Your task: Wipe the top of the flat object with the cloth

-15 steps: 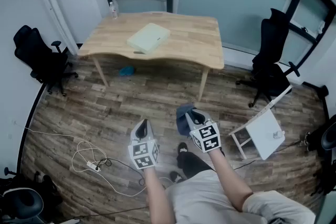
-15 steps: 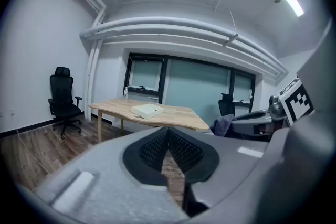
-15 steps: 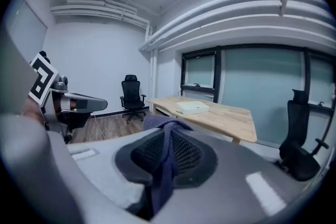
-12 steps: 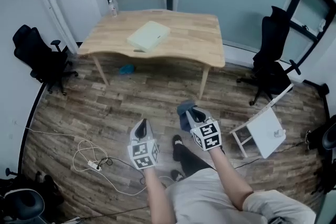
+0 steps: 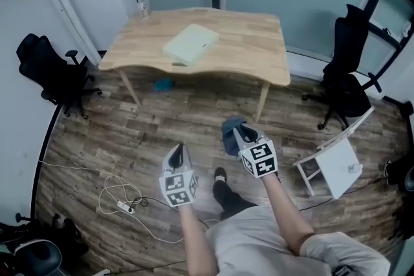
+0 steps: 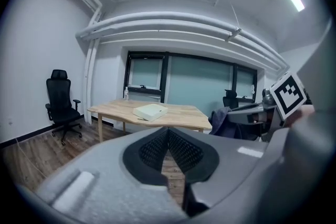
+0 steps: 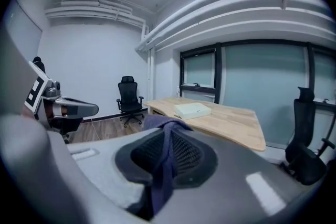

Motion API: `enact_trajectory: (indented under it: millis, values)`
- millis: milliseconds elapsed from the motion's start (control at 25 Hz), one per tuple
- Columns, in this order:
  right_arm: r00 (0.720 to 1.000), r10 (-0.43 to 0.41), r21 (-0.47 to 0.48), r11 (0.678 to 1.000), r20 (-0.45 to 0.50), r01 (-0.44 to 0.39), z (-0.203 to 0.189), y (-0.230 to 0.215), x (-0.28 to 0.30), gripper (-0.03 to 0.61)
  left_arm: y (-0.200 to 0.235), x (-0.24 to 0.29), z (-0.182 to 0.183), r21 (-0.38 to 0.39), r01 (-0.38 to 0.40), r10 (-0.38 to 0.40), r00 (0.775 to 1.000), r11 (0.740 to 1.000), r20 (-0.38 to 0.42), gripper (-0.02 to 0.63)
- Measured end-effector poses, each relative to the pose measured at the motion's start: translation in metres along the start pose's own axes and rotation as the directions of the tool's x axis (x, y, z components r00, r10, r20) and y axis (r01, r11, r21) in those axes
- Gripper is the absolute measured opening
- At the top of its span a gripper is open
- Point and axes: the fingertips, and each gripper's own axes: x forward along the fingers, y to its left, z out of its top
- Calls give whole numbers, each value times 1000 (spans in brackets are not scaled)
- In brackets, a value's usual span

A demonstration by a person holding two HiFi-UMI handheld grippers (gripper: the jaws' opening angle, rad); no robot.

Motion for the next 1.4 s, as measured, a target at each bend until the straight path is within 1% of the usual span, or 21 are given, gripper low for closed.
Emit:
enact_trajectory:
  millis: [120, 200, 320, 440, 600, 920, 1080, 1240, 1400]
  values:
    - [1000, -22, 40, 999, 21, 21, 15, -12, 23, 41, 17, 22, 12, 1, 1, -1, 1000, 1000, -3, 9]
    - [999, -17, 51, 999, 33, 15, 25, -16, 40, 41, 27, 39, 23, 5, 3, -3, 1000, 1000, 0, 8]
    - [999, 2, 65, 998, 44, -5, 37, -25, 64, 43, 32, 67, 38, 30, 19, -19, 1000, 999, 2, 8]
    - [998, 15, 64, 998, 54, -18, 49, -31, 88, 43, 39, 92, 52, 60, 36, -37, 999, 998, 15, 8]
    - [999, 7, 61, 998, 53, -10, 60, -44, 117, 43, 55, 121, 64, 70, 29, -30, 999, 997, 10, 8]
    - [997, -5, 102, 995, 78, -3, 75, -69, 162, 43, 76, 174, 78, 101, 46, -46, 999, 994, -10, 8]
    - [994, -30, 102, 995, 106, 19, 82, -84, 176, 43, 77, 201, 80, 111, 57, -56, 998, 992, -9, 8]
    - [991, -31, 108, 994, 134, 16, 90, -99, 191, 44, 75, 224, 80, 123, 74, -72, 997, 990, -20, 9]
    - [990, -26, 107, 994, 142, 11, 91, -107, 209, 44, 87, 238, 77, 109, 52, -51, 999, 993, -15, 8]
